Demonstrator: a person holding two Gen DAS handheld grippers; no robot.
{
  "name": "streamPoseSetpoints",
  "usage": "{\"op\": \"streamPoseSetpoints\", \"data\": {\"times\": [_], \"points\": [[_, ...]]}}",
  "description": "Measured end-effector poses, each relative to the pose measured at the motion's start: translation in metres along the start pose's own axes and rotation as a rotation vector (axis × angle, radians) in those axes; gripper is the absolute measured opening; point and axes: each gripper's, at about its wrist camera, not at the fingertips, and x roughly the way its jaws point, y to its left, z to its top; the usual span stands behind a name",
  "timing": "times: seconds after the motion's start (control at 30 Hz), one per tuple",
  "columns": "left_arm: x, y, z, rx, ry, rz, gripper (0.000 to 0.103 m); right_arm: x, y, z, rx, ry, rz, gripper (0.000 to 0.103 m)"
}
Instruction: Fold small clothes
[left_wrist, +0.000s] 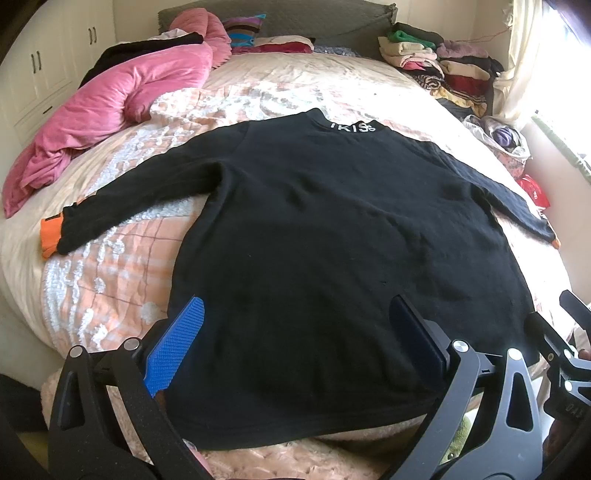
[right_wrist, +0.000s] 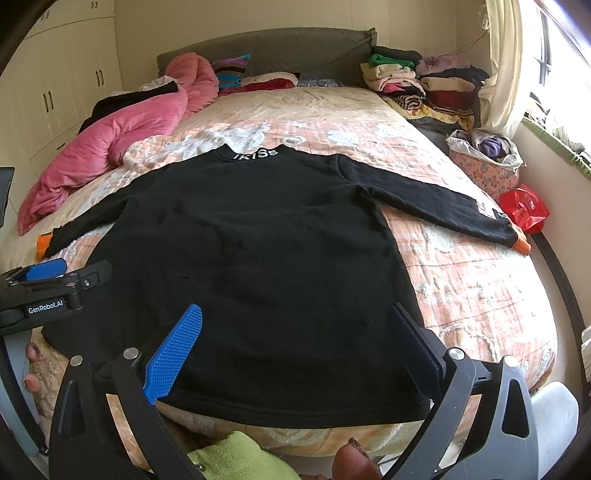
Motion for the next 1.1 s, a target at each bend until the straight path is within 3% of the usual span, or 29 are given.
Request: {"op": "streamPoseSetpoints", "data": {"times": [1.1], "points": [[0.0079,-0.0019,0.0043,-0.006,-0.003,0.022,0.094,-0.0007,0.0101,0.0029,-0.002,-0.014,0.010,0.099]]}}
